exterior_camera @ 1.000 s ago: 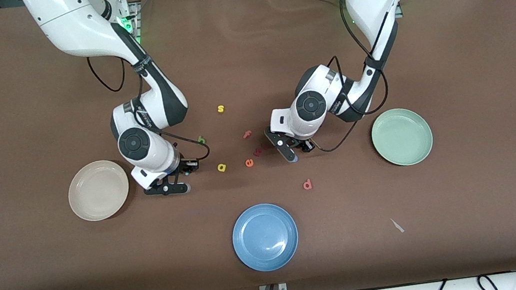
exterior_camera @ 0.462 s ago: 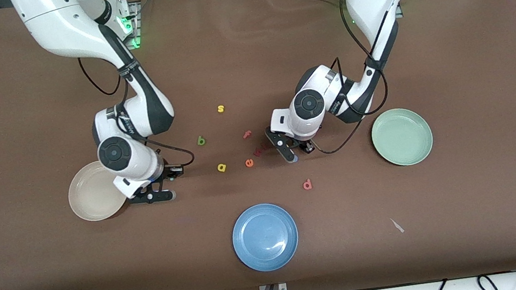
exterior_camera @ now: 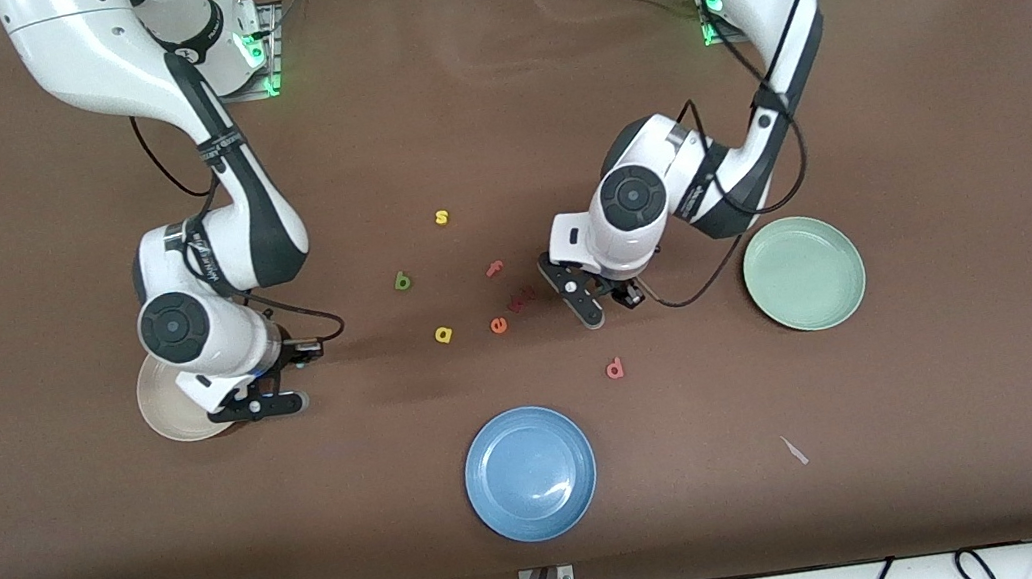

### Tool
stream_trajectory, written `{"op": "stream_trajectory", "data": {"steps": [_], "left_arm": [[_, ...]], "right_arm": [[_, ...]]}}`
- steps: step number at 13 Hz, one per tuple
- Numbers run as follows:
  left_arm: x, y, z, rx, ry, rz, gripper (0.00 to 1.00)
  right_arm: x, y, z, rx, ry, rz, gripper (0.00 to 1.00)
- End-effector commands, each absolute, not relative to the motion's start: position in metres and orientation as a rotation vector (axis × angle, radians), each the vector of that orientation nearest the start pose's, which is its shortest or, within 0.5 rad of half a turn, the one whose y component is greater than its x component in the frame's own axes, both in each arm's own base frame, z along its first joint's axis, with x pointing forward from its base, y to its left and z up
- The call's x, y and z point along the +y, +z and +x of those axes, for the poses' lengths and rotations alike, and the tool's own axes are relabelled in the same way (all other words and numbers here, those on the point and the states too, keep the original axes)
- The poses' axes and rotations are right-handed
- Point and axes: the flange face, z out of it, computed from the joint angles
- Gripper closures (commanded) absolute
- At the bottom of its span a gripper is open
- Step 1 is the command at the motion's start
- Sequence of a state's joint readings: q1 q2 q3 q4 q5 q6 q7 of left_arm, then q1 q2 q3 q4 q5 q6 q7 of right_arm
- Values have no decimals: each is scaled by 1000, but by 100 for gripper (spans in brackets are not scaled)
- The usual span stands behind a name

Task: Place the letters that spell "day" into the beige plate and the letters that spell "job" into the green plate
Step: 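Move the right gripper over the cream plate while the left gripper nears green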

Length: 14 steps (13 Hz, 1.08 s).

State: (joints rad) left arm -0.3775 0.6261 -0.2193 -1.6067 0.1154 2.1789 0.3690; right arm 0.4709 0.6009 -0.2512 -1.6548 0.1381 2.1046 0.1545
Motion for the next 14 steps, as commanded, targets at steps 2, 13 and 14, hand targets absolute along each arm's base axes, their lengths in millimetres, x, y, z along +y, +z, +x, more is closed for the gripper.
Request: {"op": "stream_trajectory", "data": {"steps": [2,13,14], "left_arm": [[-351,292,593,1528,85,-2755,100],[-201,288,648,1340,233,-2857,100],[-197,284,647,1332,250,-2860,100]], "right_arm": [[132,273,648,-141,237,-3193,88],[30,248,663,-243,257,-3184,86],[30,246,663,-244,262,-3184,84]]}}
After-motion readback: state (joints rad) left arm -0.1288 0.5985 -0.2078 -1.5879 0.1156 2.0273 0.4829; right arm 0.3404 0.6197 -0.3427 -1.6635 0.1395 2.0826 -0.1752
